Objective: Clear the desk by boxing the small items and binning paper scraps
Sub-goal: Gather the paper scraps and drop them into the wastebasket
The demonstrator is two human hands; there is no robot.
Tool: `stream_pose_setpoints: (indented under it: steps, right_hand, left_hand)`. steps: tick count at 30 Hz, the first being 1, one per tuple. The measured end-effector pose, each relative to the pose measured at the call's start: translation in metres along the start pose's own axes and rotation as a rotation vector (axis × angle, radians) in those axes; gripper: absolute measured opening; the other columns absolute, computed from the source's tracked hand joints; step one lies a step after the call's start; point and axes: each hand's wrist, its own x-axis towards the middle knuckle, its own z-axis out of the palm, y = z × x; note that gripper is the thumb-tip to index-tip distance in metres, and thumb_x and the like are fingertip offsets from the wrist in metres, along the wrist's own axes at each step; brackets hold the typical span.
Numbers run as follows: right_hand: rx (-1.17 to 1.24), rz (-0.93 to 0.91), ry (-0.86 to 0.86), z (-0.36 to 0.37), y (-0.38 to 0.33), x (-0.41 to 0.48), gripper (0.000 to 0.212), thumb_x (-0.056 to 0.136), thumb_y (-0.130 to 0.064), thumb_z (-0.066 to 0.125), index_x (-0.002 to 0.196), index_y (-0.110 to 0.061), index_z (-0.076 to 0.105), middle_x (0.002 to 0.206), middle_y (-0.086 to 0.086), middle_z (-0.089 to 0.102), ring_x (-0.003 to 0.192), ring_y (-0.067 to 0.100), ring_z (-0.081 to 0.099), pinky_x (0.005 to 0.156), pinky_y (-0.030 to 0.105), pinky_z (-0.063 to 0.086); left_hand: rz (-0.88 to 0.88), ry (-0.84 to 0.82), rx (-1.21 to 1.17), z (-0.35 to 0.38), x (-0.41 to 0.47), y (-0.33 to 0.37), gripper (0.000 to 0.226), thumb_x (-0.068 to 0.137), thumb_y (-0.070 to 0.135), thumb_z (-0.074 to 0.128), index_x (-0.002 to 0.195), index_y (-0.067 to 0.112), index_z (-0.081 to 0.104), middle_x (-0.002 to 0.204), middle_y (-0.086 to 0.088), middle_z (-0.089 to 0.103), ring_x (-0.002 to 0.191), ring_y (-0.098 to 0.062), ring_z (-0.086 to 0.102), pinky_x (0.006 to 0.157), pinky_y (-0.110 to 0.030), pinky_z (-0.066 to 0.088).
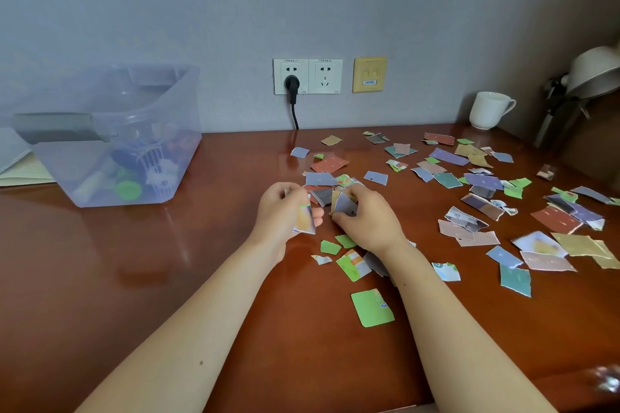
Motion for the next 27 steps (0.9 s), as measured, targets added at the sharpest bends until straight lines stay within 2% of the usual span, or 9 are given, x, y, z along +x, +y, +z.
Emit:
stream_pose_setpoints:
  steps: [3,8,11,13,16,18,20,23,27]
  right_hand:
    - [0.027,-0.056,-0.012,-0.003,-0.001,-0.003,0.013,0.083,-0.019,0.068,0.083,-0.023,0.055,0.076,-0.01,0.056,0.078,0.018,0.056,0.058,0.031,0.047]
    - [0.109,-0.047,0.034,-0.004,0.0,-0.004,0.011,0.084,-0.016,0.063,0.077,-0.019,0.055,0.068,-0.007,0.053,0.066,0.017,0.051,0.052,0.033,0.041]
    - [0.237,-0.004,0.156,-0.006,-0.002,-0.005,0.011,0.087,-0.02,0.062,0.08,-0.019,0.054,0.064,-0.006,0.05,0.056,0.014,0.044,0.047,0.025,0.035]
    - [0.397,0.038,0.217,-0.01,-0.006,-0.006,0.009,0.085,-0.019,0.065,0.08,-0.016,0.058,0.069,0.0,0.059,0.058,0.019,0.053,0.05,0.032,0.044]
    - [0.58,0.125,0.246,-0.012,-0.009,-0.009,0.012,0.081,-0.014,0.065,0.081,-0.004,0.06,0.079,0.012,0.066,0.076,0.036,0.064,0.063,0.046,0.055]
    - [0.625,0.146,0.249,-0.012,-0.009,-0.009,0.014,0.078,-0.009,0.063,0.081,0.004,0.057,0.085,0.018,0.066,0.083,0.038,0.063,0.066,0.053,0.056]
    - [0.681,0.148,0.246,-0.013,-0.011,-0.01,0.014,0.08,0.001,0.06,0.077,0.008,0.048,0.089,0.023,0.066,0.082,0.032,0.067,0.068,0.05,0.058]
    - [0.736,0.117,0.21,-0.015,-0.014,-0.012,0.012,0.086,0.007,0.052,0.084,-0.005,0.048,0.084,0.017,0.066,0.065,0.017,0.067,0.06,0.031,0.056]
    - [0.508,0.041,0.119,-0.006,-0.01,-0.011,0.021,0.093,-0.008,0.049,0.104,-0.024,0.057,0.085,0.003,0.062,0.066,0.018,0.054,0.059,0.029,0.048]
  left_hand:
    - [0.03,0.024,0.045,0.001,-0.001,0.0,0.009,0.094,0.01,0.05,0.094,0.017,0.055,0.078,-0.012,0.059,0.059,-0.018,0.06,0.058,-0.029,0.056]
    - [0.015,0.05,0.041,0.002,0.0,0.001,0.018,0.093,0.005,0.042,0.086,0.016,0.055,0.075,-0.011,0.049,0.056,-0.016,0.047,0.049,-0.025,0.045]
    - [-0.005,0.054,0.075,0.002,0.0,0.003,0.024,0.091,0.002,0.037,0.086,0.017,0.054,0.072,-0.009,0.046,0.055,-0.014,0.042,0.047,-0.024,0.04]
    - [-0.008,0.049,0.087,0.002,0.0,0.003,0.027,0.091,0.001,0.032,0.086,0.018,0.053,0.07,-0.008,0.042,0.054,-0.013,0.038,0.045,-0.022,0.036]
    - [0.007,0.043,0.1,0.002,0.0,0.003,0.027,0.091,0.001,0.031,0.085,0.016,0.053,0.071,-0.004,0.04,0.053,-0.011,0.034,0.044,-0.021,0.032]
    - [0.018,0.022,0.103,0.002,-0.001,0.002,0.029,0.091,0.0,0.031,0.082,0.014,0.054,0.071,-0.003,0.042,0.052,-0.01,0.032,0.042,-0.02,0.03]
    - [0.034,0.004,0.119,0.002,-0.002,0.002,0.03,0.092,0.0,0.031,0.082,0.014,0.055,0.071,-0.003,0.045,0.05,-0.01,0.032,0.041,-0.019,0.03]
    - [0.065,0.005,0.122,0.003,-0.003,0.002,0.03,0.092,0.0,0.032,0.081,0.014,0.056,0.074,-0.002,0.049,0.05,-0.009,0.033,0.043,-0.02,0.03]
    - [0.072,0.019,0.06,0.003,-0.003,0.001,0.03,0.09,-0.001,0.032,0.078,0.013,0.056,0.072,-0.002,0.049,0.048,-0.008,0.031,0.041,-0.019,0.028]
